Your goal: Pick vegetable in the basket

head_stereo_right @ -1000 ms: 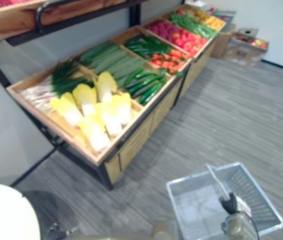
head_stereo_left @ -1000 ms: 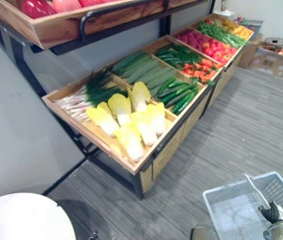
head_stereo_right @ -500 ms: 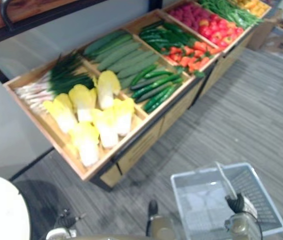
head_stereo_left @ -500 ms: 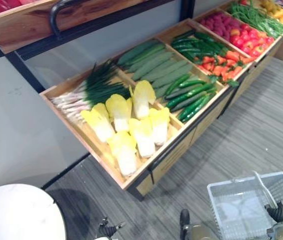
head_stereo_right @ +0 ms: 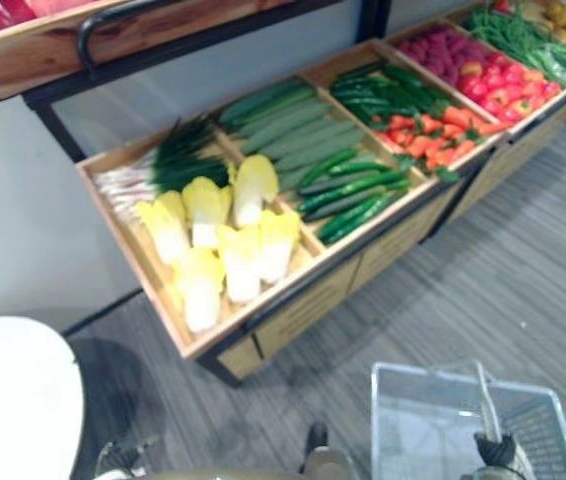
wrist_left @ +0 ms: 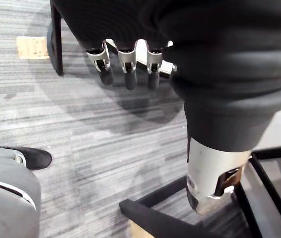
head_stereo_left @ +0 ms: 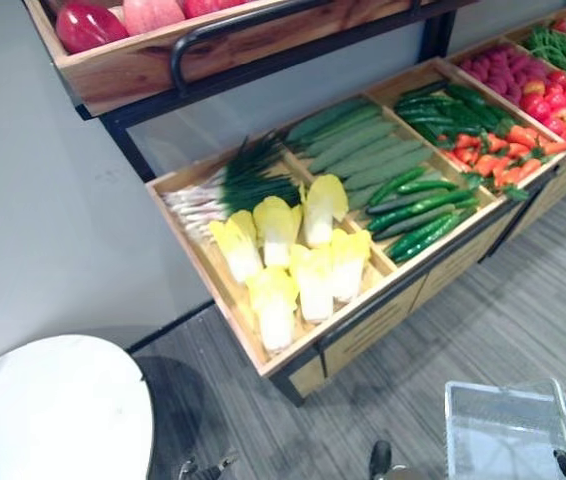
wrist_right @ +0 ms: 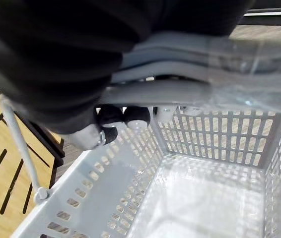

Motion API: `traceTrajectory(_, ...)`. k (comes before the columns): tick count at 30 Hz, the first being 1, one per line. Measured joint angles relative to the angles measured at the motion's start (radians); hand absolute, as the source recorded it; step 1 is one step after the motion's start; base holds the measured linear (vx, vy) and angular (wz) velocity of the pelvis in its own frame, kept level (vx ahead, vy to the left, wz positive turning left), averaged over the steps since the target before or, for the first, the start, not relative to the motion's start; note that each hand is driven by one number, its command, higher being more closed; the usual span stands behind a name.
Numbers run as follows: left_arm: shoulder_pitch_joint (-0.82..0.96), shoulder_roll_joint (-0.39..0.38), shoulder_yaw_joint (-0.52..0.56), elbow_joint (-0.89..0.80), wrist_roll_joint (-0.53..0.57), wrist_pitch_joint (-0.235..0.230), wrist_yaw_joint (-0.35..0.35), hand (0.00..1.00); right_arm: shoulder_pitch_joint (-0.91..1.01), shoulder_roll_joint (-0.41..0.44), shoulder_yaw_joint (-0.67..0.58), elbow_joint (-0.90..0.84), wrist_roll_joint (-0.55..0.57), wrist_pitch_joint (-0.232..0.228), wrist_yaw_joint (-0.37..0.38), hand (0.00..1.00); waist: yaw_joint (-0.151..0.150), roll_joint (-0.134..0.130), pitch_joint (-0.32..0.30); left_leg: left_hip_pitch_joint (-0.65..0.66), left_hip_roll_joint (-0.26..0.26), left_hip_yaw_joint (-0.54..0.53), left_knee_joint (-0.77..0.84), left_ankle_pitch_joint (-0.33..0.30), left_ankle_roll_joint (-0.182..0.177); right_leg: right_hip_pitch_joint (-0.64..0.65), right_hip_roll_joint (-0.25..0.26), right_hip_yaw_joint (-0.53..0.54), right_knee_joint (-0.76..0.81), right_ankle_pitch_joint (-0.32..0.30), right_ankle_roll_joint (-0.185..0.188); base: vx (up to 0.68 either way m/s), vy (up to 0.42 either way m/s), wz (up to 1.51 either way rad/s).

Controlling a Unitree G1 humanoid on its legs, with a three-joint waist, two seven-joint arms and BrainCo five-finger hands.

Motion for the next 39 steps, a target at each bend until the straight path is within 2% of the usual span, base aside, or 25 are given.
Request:
traceTrajectory(4,-0.015,0.0,0.001,-0.001,0.006,0.0,0.002,0.0,0.012,0.026,-0.026,0.004,0.0,0.007,-0.006,1.0,-0.001,0.0,0.0,0.033,-0.003,0.044,-0.111,-0.013,0.006,-0.01,-0.005,-0.037,0.014,0.008,0.012,-0.07,0.174,0.35)
traceTrajectory(5,-0.015,0.001,0.001,-0.001,0.006,0.0,0.003,0.0,0.01,0.032,-0.026,0.004,0.0,0.007,-0.009,1.0,0.0,-0.002,-0.001,0.031,-0.003,0.058,-0.116,-0.032,0.008,-0.023,-0.009,-0.039,0.034,0.007,0.013,-0.09,0.205,0.08)
traceTrajectory(6,-0.017,0.005,-0.003,-0.002,0.005,0.001,0.006,0.0,0.003,0.045,-0.025,0.003,-0.001,0.007,-0.012,1.0,0.002,-0.009,0.001,0.022,-0.006,0.062,-0.117,-0.078,0.009,-0.064,-0.027,-0.037,0.099,-0.004,0.026,-0.1,0.205,0.04)
traceTrajectory(7,-0.024,0.012,-0.009,-0.002,0.005,0.001,0.009,0.0,-0.003,0.058,-0.024,0.003,0.0,0.008,-0.013,1.0,0.004,-0.019,0.0,0.02,-0.013,0.061,-0.115,-0.079,0.008,-0.082,-0.041,-0.027,0.138,-0.014,0.032,-0.14,0.152,0.06)
traceTrajectory(9,-0.033,0.049,-0.046,-0.004,0.001,0.0,0.026,0.0,0.0,0.102,-0.009,0.003,0.001,0.007,-0.017,1.0,0.002,-0.064,-0.008,-0.013,-0.044,0.036,-0.088,-0.1,0.031,-0.144,-0.073,0.123,0.237,-0.017,0.043,-0.16,0.177,0.24)
traceTrajectory(10,-0.033,0.059,-0.047,-0.007,0.001,-0.001,0.027,0.0,0.0,0.109,-0.001,0.006,0.001,0.007,-0.017,1.0,0.002,-0.064,-0.008,-0.018,-0.045,0.027,-0.082,-0.101,0.031,-0.144,-0.074,0.163,0.238,-0.008,0.057,-0.08,0.154,0.39)
traceTrajectory(11,-0.032,0.077,-0.044,-0.019,0.002,-0.001,0.033,0.0,0.009,0.116,0.014,0.023,0.002,0.007,-0.018,1.0,0.002,-0.078,-0.019,-0.027,-0.045,0.013,-0.072,-0.102,0.033,-0.141,-0.072,0.212,0.233,0.003,0.073,-0.03,0.101,0.39)
traceTrajectory(12,-0.034,0.094,-0.04,-0.028,0.0,-0.003,0.04,0.0,0.013,0.121,0.015,0.051,0.006,0.007,-0.018,1.0,0.005,-0.092,-0.031,-0.038,-0.046,-0.002,-0.066,-0.103,0.032,-0.133,-0.073,0.225,0.219,0.005,0.075,-0.01,0.065,0.34)
traceTrajectory(14,-0.036,0.104,-0.031,-0.044,-0.005,-0.007,0.055,0.0,0.012,0.122,0.014,0.081,0.01,0.011,-0.018,1.0,0.015,-0.101,-0.038,-0.048,-0.05,-0.018,-0.062,-0.103,0.03,-0.114,-0.071,0.24,0.174,0.01,0.084,0.02,-0.001,0.21)
traceTrajectory(16,-0.045,0.102,-0.007,-0.046,-0.039,-0.025,0.073,0.0,0.019,0.122,0.014,0.086,0.027,0.009,-0.018,1.0,0.028,-0.105,-0.061,-0.083,-0.052,-0.026,-0.057,-0.098,0.025,-0.083,-0.068,0.234,0.056,0.023,0.105,0.03,-0.045,0.13)
traceTrajectory(18,-0.045,0.098,0.006,-0.045,-0.044,-0.025,0.075,0.0,0.008,0.117,0.013,0.087,0.037,0.009,-0.022,1.0,0.028,-0.084,-0.063,-0.096,-0.046,-0.03,-0.057,-0.09,0.012,-0.074,-0.058,0.224,0.015,0.036,0.104,0.04,-0.059,0.07)
traceTrajectory(22,-0.043,0.093,0.07,-0.057,-0.115,-0.037,0.078,0.0,0.009,0.09,0.003,0.087,0.046,0.007,-0.031,1.0,0.026,-0.041,-0.069,-0.08,-0.026,-0.047,-0.061,-0.086,0.011,-0.036,-0.031,0.205,-0.023,0.037,0.1,0.08,-0.042,0.08)
traceTrajectory(26,-0.046,0.091,0.101,-0.133,-0.14,-0.064,0.1,0.0,0.008,0.08,-0.003,0.087,0.046,-0.008,-0.031,1.0,0.027,-0.041,-0.07,-0.074,-0.025,-0.05,-0.063,-0.087,0.01,-0.018,-0.03,0.191,-0.036,0.037,0.099,0.05,0.001,0.09)
traceTrajectory(28,-0.037,0.089,0.102,-0.216,-0.195,-0.07,0.1,0.0,0.003,0.08,-0.021,0.086,0.046,-0.014,-0.031,1.0,0.027,-0.041,-0.072,-0.073,-0.029,-0.05,-0.063,-0.087,0.01,-0.016,-0.035,0.19,-0.037,0.037,0.099,0.02,0.021,0.04)
traceTrajectory(29,-0.015,0.085,0.095,-0.334,-0.242,-0.074,0.092,0.0,0.002,0.08,-0.034,0.085,0.046,-0.014,-0.031,1.0,0.028,-0.047,-0.07,-0.071,-0.034,-0.05,-0.063,-0.087,0.01,-0.013,-0.039,0.189,-0.037,0.037,0.099,0.0,0.0,0.0)
traceTrajectory(31,0.016,0.084,0.07,-0.464,-0.268,-0.081,0.083,0.0,0.002,0.08,-0.048,0.08,0.046,-0.012,-0.031,1.0,0.029,-0.052,-0.066,-0.059,-0.038,-0.05,-0.064,-0.087,0.011,0.0,-0.044,0.188,-0.038,0.037,0.1,0.01,0.016,0.01)
traceTrajectory(35,0.068,0.062,0.024,-0.79,-0.272,-0.107,0.068,0.0,0.014,0.078,-0.065,0.064,0.04,-0.009,-0.028,1.0,0.029,-0.048,-0.068,-0.043,-0.048,-0.05,-0.063,-0.093,0.019,0.018,-0.055,0.183,-0.038,0.037,0.1,0.0,0.015,0.02)
traceTrajectory(39,0.084,0.042,-0.019,-0.949,-0.211,-0.113,0.074,0.0,0.037,0.074,-0.064,0.028,0.03,-0.008,-0.017,1.0,0.029,-0.035,-0.077,-0.041,-0.047,-0.049,-0.058,-0.094,0.021,0.023,-0.056,0.181,-0.038,0.037,0.1,-0.01,-0.002,0.0)
